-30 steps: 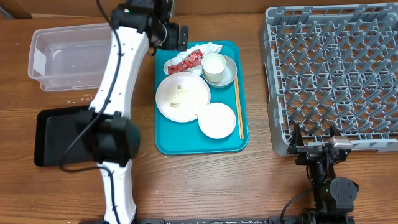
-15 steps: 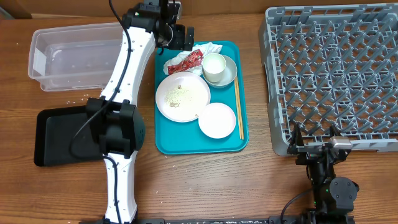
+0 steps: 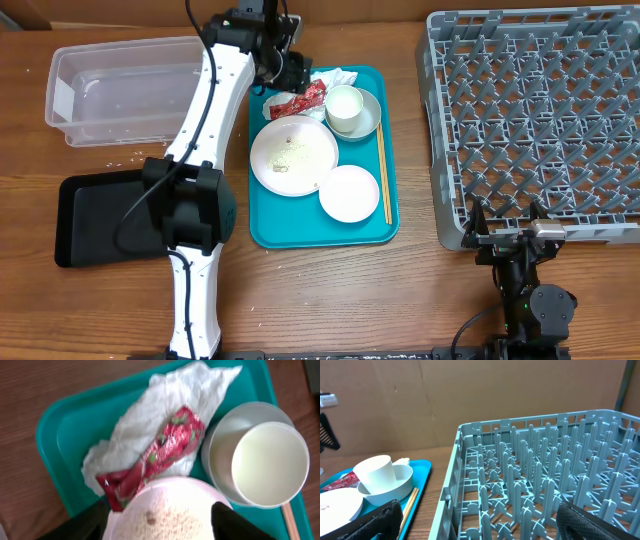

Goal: Sort waste into correct bins and load items into the dishwasher
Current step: 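Lower the left gripper and pinch the red candy wrapper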

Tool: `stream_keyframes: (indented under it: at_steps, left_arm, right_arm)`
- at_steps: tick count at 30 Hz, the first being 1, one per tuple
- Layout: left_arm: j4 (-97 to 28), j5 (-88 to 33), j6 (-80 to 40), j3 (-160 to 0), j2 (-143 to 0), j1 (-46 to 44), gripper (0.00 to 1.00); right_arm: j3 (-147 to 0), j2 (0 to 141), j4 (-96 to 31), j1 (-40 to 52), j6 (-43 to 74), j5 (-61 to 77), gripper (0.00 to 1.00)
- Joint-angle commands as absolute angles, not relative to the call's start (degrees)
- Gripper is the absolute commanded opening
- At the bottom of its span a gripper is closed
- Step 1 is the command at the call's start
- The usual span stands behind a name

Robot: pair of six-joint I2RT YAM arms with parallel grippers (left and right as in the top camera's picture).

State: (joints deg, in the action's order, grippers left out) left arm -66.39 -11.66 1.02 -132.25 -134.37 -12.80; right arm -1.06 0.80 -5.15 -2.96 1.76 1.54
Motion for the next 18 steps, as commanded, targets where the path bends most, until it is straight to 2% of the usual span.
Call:
stream_keyframes:
  at_steps: [1,3,4,5,14,18]
  left_arm:
    - [-67.5,-9.4,5.2,-132.3,-133.8,-13.7,0.51]
    - [-67.1,-8.6,5.2,-131.0,-133.8,-14.0,0.5]
    - [-66.5,-8.3,5.2,-130.0,-133.8,-14.0,0.56]
    - [-65.7,-8.0,5.2,-128.9,-133.8,-14.0,0.57]
    - [-58.8,-7.0,6.3,-120.4,-133.8,-14.0,0.56]
    - [-58.0,-6.8,8.3,-119.4,-133.8,-13.8,0.63]
  right_arm:
    - [-0.5,0.2,-4.8,-3.0,2.2,1.6,1.0]
    - [-0.5,0.2,-4.8,-3.0,2.2,1.6,1.0]
    - [-0.5,0.2,-4.8,-3.0,2.2,1.6,1.0]
    - [-0.5,0.2,-4.8,-3.0,2.2,1.6,1.0]
    - [-0.5,0.2,-4.8,-3.0,2.2,1.6,1.0]
    - [-0.5,0.2,-4.8,-3.0,2.2,1.6,1.0]
